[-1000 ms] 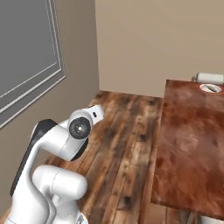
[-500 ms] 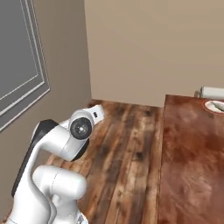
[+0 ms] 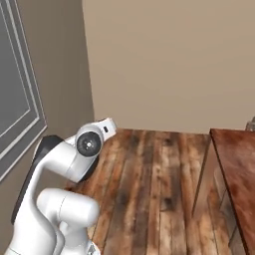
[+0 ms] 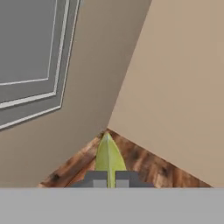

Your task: Take the lemon wedge from the fridge and place it on the plate with fish on the dining counter.

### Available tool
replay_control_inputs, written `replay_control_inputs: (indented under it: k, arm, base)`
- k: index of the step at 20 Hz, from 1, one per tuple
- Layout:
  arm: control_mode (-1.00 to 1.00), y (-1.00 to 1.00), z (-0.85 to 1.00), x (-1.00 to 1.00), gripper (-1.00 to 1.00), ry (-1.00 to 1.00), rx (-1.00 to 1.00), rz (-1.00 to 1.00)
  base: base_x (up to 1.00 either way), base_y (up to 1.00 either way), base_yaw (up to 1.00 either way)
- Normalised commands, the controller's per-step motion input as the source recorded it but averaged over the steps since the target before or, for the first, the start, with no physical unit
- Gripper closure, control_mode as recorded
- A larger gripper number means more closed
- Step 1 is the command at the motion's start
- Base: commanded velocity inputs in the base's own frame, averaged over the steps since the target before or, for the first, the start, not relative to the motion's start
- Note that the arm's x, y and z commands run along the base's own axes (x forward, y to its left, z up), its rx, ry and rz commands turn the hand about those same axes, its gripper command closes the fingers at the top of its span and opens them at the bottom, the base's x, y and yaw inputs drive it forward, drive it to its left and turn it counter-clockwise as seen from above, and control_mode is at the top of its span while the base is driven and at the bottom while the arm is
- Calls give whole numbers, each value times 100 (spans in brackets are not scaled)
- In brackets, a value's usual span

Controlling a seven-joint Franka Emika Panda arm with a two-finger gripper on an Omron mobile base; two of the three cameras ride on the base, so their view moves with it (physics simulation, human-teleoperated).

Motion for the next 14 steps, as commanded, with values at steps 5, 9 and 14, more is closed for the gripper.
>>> replay_control_inputs:
  k: [5, 9, 14]
  arm:
    - [100, 0, 0, 0, 100, 0, 0, 0]
    - [100, 0, 0, 0, 100, 0, 0, 0]
    - [100, 0, 0, 0, 100, 0, 0, 0]
  base:
    - [80, 5, -49]
    - [60, 0, -56]
    - [67, 62, -59]
